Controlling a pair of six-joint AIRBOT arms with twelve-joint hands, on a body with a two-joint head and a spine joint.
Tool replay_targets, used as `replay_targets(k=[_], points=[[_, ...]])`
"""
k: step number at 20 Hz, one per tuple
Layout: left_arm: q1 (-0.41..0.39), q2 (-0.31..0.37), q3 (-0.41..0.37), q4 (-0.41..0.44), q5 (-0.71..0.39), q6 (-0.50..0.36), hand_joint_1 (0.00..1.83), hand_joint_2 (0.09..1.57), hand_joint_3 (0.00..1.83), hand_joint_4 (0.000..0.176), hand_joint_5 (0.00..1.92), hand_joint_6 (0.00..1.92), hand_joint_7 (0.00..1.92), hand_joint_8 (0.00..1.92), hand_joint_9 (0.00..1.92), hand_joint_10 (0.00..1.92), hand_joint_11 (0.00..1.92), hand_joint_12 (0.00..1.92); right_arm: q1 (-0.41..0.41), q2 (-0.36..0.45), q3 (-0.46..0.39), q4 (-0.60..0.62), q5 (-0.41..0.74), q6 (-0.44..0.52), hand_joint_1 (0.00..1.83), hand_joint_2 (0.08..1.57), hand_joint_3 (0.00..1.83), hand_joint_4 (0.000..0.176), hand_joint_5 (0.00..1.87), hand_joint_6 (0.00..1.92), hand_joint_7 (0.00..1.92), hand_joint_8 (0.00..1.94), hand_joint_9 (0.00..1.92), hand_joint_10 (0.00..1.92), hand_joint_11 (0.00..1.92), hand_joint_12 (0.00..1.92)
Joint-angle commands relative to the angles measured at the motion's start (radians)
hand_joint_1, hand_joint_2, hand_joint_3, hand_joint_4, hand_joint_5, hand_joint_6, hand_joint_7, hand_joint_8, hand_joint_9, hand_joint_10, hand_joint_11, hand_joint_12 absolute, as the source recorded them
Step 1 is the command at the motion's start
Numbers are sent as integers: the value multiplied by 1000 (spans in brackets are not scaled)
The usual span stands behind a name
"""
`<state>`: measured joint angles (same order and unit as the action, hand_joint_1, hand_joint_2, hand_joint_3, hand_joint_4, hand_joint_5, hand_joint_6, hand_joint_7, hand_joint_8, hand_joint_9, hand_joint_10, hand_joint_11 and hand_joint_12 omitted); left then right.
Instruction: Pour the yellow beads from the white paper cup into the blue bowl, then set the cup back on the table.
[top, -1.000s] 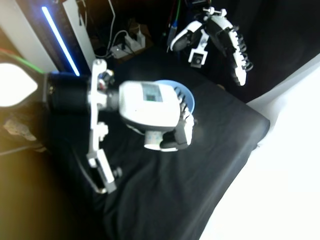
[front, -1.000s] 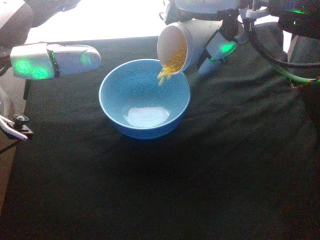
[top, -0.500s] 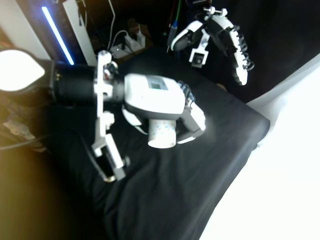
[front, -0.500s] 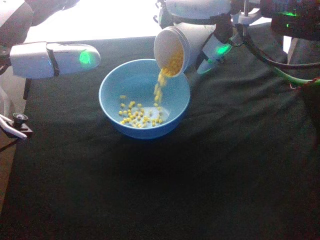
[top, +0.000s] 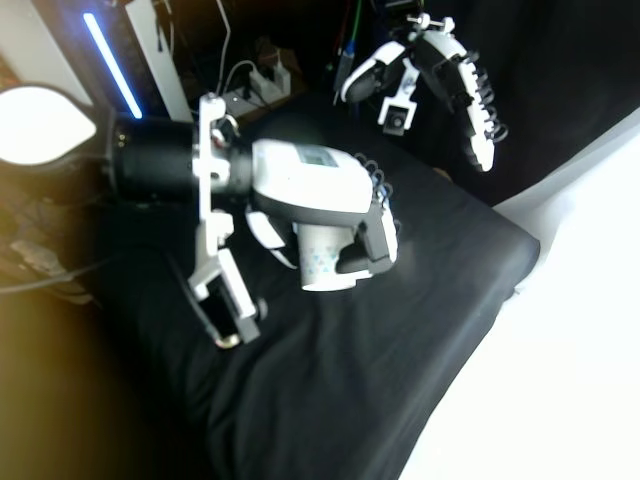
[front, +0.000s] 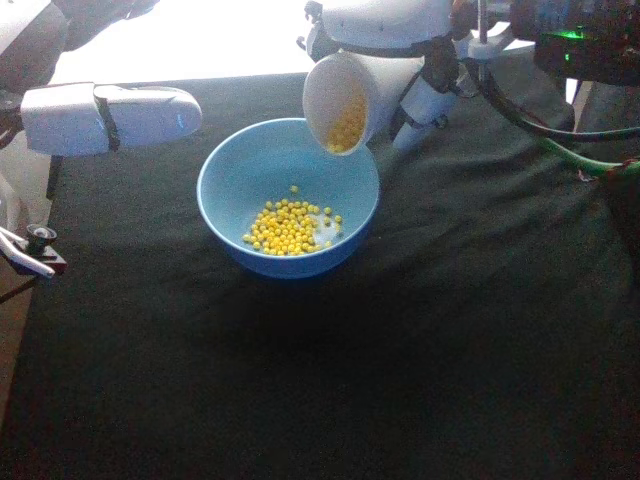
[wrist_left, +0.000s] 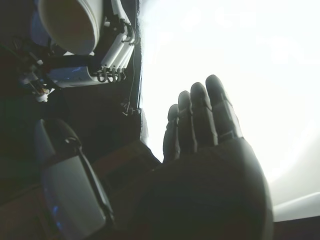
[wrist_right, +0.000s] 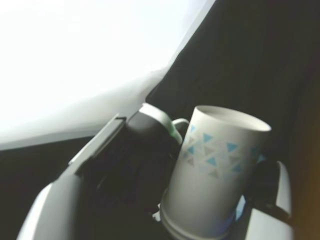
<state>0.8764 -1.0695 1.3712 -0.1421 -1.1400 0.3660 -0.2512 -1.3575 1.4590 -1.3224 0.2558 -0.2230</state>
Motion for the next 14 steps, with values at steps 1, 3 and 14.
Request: replay_targets(k=[1, 3, 14], points=[[-14, -4, 3, -19, -113, -14, 711, 707, 0, 1, 242, 0, 348, 2, 335, 1, 205, 282, 22, -3, -4, 9, 24, -7, 1205, 1207, 5, 0, 862, 973, 783, 1502, 498, 1760, 421, 1921], [-15, -3, 3, -18, -113, -15, 707, 704, 0, 1, 239, 0, 349, 2, 337, 2, 199, 281, 23, -3, -7, 4, 22, -7, 1232, 1158, 0, 0, 900, 1034, 898, 1214, 688, 1896, 684, 1921], [-18, -3, 3, -16, -111, -15, 703, 706, 0, 0, 246, 3, 357, 4, 347, 3, 215, 302, 40, -3, -30, -71, 1, -7, 1201, 1252, 1, 0, 635, 1300, 851, 1413, 777, 1499, 727, 1882]])
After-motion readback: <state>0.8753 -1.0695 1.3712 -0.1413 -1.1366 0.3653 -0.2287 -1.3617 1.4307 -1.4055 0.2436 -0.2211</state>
